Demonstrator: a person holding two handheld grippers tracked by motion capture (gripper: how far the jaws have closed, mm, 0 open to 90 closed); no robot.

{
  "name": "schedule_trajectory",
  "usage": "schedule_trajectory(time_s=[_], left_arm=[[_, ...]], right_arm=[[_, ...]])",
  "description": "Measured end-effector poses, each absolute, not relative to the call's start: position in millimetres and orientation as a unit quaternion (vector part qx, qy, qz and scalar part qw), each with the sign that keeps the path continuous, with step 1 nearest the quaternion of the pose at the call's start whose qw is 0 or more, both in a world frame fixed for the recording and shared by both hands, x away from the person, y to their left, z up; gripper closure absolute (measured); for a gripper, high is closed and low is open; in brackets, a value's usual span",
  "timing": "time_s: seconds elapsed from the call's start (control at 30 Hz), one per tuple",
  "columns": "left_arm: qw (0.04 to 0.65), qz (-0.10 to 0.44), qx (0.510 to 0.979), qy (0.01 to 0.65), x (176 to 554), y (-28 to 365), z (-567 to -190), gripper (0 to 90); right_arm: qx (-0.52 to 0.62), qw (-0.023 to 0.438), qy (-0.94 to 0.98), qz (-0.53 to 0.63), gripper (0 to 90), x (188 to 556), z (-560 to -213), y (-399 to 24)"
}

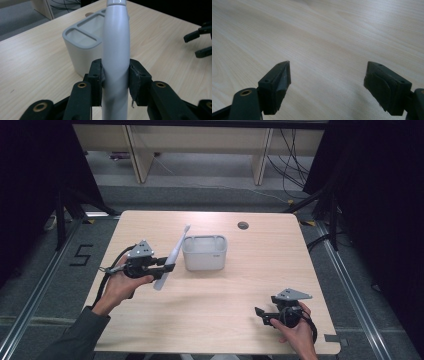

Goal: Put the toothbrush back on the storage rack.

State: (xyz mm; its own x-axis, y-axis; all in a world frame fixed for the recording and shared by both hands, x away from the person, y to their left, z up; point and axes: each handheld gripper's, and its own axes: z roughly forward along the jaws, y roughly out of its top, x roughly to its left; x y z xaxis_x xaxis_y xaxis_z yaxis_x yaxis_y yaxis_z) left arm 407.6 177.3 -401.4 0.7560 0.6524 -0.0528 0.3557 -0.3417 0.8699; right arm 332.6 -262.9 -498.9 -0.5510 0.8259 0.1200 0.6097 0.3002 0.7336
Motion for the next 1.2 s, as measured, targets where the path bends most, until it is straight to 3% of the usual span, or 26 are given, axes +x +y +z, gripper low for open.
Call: schedule_trajectory(time_s=[0.43,1.2], left_arm=[[0.551,0.176,0.755,0.31,417,149,-396,66.4],[0.58,0.215,0.73,0.292,429,88,-375,66.4]], right_arm=[[0.451,0.142,0.795,0.379,21.7,333,-499,-263],[0.45,0.137,0.795,0.383,21.6,333,-499,-262]])
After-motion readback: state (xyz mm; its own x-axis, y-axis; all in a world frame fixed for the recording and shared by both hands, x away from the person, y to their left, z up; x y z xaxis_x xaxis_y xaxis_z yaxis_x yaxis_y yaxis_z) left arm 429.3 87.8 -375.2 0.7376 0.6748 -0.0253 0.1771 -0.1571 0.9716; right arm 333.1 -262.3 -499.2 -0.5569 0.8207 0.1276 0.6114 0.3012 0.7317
